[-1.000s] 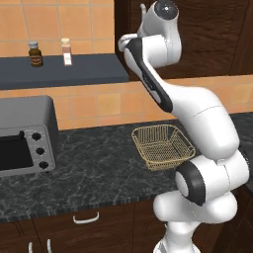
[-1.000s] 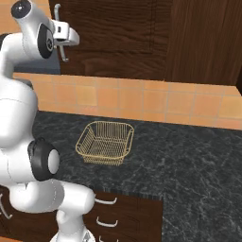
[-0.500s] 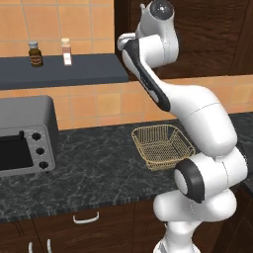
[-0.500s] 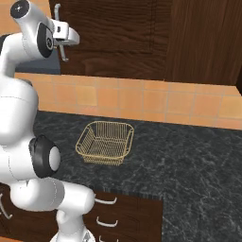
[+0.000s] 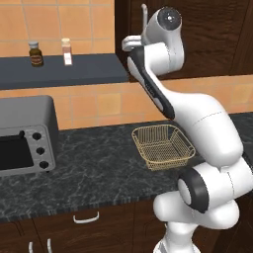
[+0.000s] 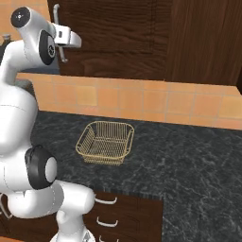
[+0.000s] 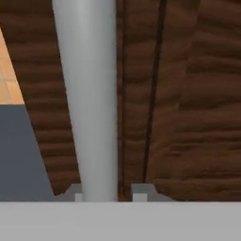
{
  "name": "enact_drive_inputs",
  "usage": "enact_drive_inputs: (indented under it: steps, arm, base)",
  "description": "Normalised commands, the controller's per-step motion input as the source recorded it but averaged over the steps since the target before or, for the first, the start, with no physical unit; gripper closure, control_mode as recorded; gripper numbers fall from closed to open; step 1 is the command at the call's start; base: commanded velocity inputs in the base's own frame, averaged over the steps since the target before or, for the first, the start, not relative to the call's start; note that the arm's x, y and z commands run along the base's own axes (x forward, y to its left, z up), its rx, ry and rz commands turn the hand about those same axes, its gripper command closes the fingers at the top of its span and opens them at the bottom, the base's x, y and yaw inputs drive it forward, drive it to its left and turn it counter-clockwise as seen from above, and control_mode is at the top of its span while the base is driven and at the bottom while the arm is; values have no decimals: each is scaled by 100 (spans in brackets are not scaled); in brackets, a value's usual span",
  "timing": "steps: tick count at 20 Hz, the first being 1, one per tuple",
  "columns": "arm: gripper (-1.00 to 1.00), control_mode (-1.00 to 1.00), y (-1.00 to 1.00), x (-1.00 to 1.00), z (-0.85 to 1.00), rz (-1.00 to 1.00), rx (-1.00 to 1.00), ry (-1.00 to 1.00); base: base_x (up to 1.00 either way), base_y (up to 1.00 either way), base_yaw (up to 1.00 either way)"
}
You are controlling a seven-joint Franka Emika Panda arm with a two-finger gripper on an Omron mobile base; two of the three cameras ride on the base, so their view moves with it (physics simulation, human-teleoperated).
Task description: Open the cabinet, pick up the bread from the cabinet and place it in the basket. Then move the basket to the dining counter.
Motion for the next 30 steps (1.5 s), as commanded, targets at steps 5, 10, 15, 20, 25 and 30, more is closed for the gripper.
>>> enact_drive_inputs:
  steps: [5, 10, 15, 20, 25, 30]
  arm:
    - [100, -100, -100, -88, 0, 0, 10, 1]
    - [100, -100, -100, -99, 0, 0, 11, -4]
    - [100, -100, -100, -97, 0, 1, 7, -6]
    - [100, -100, -100, -84, 0, 0, 3, -1]
    - [100, -100, -100, -89, 0, 0, 1, -12]
    - [100, -100, -100, -83, 0, 0, 0, -12]
  base:
    - [0, 0, 0]
    - [0, 0, 0]
    - [0, 0, 0]
    - [0, 0, 0]
    - [0, 0, 0]
    - [0, 0, 0]
